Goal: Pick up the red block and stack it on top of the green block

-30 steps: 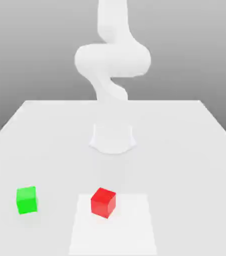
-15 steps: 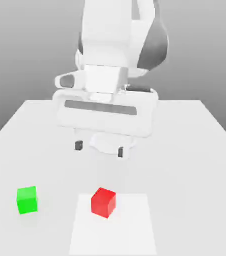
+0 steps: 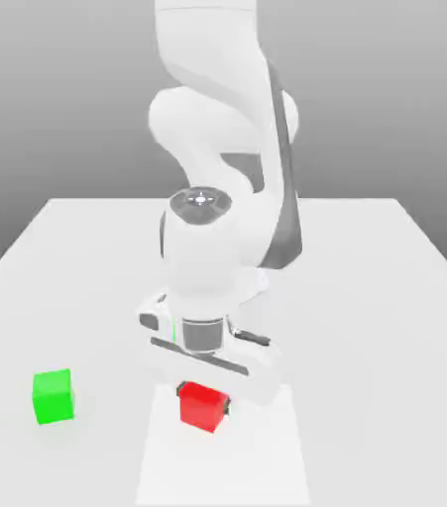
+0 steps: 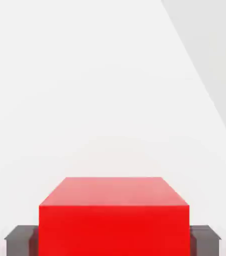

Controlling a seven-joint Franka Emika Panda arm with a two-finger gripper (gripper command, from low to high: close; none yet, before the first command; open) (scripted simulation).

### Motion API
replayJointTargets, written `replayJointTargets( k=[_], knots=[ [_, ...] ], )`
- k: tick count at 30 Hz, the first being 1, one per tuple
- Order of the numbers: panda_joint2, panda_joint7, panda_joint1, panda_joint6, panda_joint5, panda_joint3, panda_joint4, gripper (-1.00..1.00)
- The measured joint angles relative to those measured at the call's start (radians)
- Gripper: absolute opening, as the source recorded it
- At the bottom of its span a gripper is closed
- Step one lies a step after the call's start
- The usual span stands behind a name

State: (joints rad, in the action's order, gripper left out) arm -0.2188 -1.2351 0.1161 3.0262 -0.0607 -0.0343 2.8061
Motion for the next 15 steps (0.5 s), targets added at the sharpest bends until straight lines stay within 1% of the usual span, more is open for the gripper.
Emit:
replayJointTargets(
  k=[3, 9, 11, 15],
  knots=[
    [0.004, 0.0, 0.002, -0.004, 0.0, -0.002, 0.0, -1.0],
    [0.196, 0.041, 0.019, -0.168, 0.057, -0.033, 0.027, -1.0],
    [0.243, 0.042, 0.014, -0.22, 0.063, -0.005, 0.023, -1.0],
    [0.26, 0.016, 0.214, -0.301, 0.058, 0.098, -0.042, -1.0]
  ],
)
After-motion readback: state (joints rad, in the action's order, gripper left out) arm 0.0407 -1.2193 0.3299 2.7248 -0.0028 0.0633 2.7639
